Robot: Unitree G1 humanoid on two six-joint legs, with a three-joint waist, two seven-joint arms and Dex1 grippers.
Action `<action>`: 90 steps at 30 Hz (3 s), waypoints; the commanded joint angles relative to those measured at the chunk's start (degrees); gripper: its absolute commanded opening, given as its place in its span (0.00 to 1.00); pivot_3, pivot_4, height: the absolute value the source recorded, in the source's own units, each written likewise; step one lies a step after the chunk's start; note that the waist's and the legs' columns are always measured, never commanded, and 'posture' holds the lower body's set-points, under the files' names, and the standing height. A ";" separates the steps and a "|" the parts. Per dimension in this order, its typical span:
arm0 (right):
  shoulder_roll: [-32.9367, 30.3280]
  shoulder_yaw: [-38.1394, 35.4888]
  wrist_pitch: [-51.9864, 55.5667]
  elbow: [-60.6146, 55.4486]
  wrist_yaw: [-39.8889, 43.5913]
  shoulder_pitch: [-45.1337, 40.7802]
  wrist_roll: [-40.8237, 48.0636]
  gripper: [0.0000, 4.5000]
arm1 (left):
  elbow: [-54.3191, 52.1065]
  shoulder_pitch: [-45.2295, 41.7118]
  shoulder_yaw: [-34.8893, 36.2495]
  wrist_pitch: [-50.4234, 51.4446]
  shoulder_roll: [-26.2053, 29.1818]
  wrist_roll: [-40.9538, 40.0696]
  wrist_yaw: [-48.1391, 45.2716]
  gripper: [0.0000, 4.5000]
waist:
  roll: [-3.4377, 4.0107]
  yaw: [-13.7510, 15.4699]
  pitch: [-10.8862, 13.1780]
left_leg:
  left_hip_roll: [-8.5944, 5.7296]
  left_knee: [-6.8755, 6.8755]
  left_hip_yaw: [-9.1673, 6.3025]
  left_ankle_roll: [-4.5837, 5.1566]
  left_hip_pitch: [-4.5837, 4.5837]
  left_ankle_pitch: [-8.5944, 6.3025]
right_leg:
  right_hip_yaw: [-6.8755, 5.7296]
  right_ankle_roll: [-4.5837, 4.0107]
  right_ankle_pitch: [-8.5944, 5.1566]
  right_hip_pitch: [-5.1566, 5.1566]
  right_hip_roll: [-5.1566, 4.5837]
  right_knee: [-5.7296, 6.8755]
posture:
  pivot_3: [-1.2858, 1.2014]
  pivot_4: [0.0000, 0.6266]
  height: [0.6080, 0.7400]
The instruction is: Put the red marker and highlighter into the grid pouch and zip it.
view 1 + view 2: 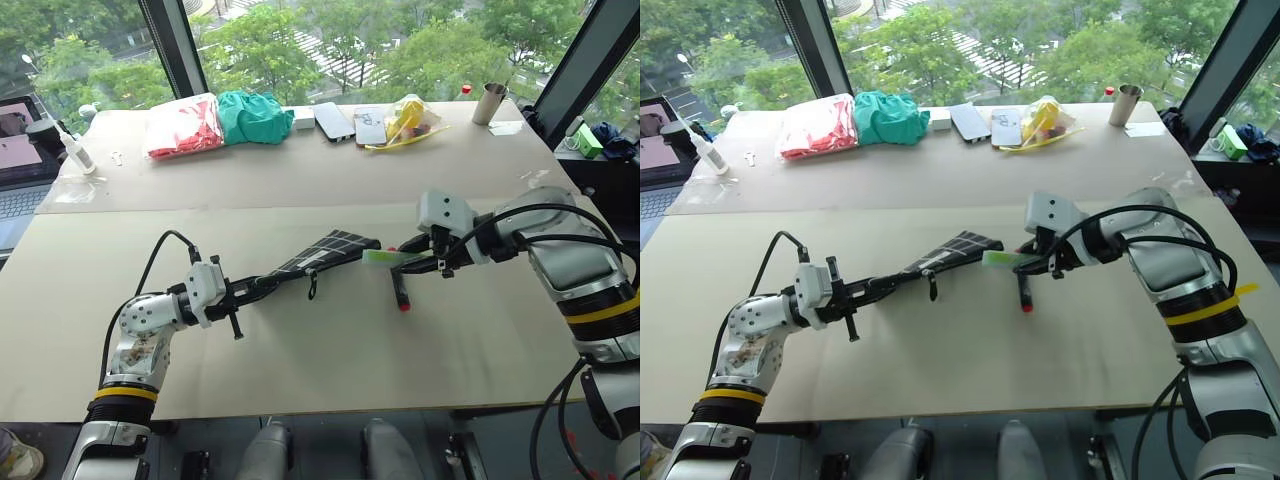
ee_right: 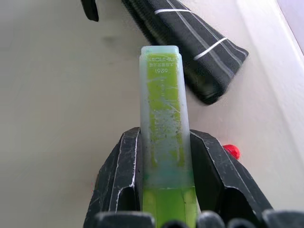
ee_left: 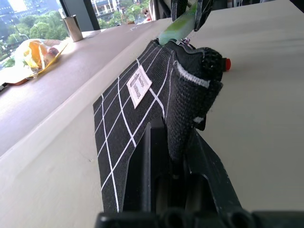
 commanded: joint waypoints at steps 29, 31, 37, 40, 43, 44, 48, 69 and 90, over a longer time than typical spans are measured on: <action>0.84 -2.24 5.53 1.09 1.13 -3.50 2.47 0.23 | -2.71 0.23 0.53 0.03 0.29 -0.59 0.38 0.00 | 0.00 -0.02 0.00 | -0.01 0.00 0.01 0.00 0.00 0.00 | 0.00 0.00 0.00 -0.01 -0.01 0.00 | 0.52 0.24 1.00; 0.75 -2.19 5.39 1.65 0.98 -3.90 2.37 0.23 | -2.73 0.22 0.54 0.05 0.31 -0.61 0.37 0.00 | 0.00 -0.02 0.00 | -0.01 0.00 0.01 0.00 0.00 0.00 | 0.00 0.00 0.00 -0.01 -0.01 0.00 | 0.52 0.24 1.00; 1.04 -0.94 3.04 6.90 -0.03 -5.94 -0.04 0.23 | -2.96 0.29 0.54 0.26 0.41 -0.66 0.37 0.00 | 0.00 0.01 0.00 | -0.02 0.00 0.01 0.00 0.00 0.00 | 0.00 0.00 0.00 -0.01 -0.02 -0.01 | 0.52 0.24 1.00; 0.75 0.21 1.81 7.35 0.57 -5.35 -1.28 0.23 | -3.21 0.28 0.64 0.45 0.49 -0.68 0.56 0.00 | 0.00 -0.02 0.00 | -0.01 0.00 0.01 0.00 0.00 0.00 | 0.00 0.00 0.00 -0.01 -0.01 0.00 | 0.52 0.24 1.00; 0.68 0.90 0.65 7.75 0.67 -4.96 -2.56 0.23 | -3.46 0.41 0.75 0.56 0.57 -0.67 0.72 0.00 | 0.00 -0.03 0.00 | -0.01 0.00 0.01 0.00 -0.01 0.00 | 0.01 0.00 0.00 -0.02 -0.01 0.00 | 0.52 0.24 1.00; 0.76 1.02 0.39 7.93 0.64 -4.89 -2.88 0.23 | -3.52 0.45 0.79 0.59 0.58 -0.66 0.76 0.00 | 0.00 -0.03 0.00 | -0.01 0.00 0.01 0.00 -0.01 0.00 | 0.00 0.00 0.00 -0.02 -0.01 0.00 | 0.52 0.24 1.00; 1.65 1.36 -0.05 8.83 0.24 -5.27 -3.56 0.23 | -3.55 0.50 0.90 0.69 0.64 -0.67 0.83 0.00 | 0.00 -0.03 0.00 | -0.01 0.00 0.02 0.00 -0.01 0.00 | 0.01 0.00 0.00 -0.02 -0.01 0.00 | 0.52 0.24 1.00; 12.75 11.42 -3.98 2.47 -5.12 -11.53 -13.39 0.23 | -4.20 1.83 -0.80 0.48 -0.38 -0.31 0.13 0.00 | 0.01 -0.17 0.00 | -0.01 0.00 -0.03 -0.03 -0.01 0.01 | 0.00 0.00 0.00 -0.08 -0.01 0.04 | 0.52 0.24 1.00; 15.22 7.57 -0.09 -5.48 -4.82 -7.64 -12.69 0.89 | -2.70 0.37 -1.66 0.30 -1.38 -0.09 -0.64 0.00 | 0.00 -0.08 0.00 | -0.02 0.00 -0.05 -0.06 0.00 0.03 | -0.02 0.00 0.00 -0.06 -0.01 0.06 | 0.52 0.24 1.00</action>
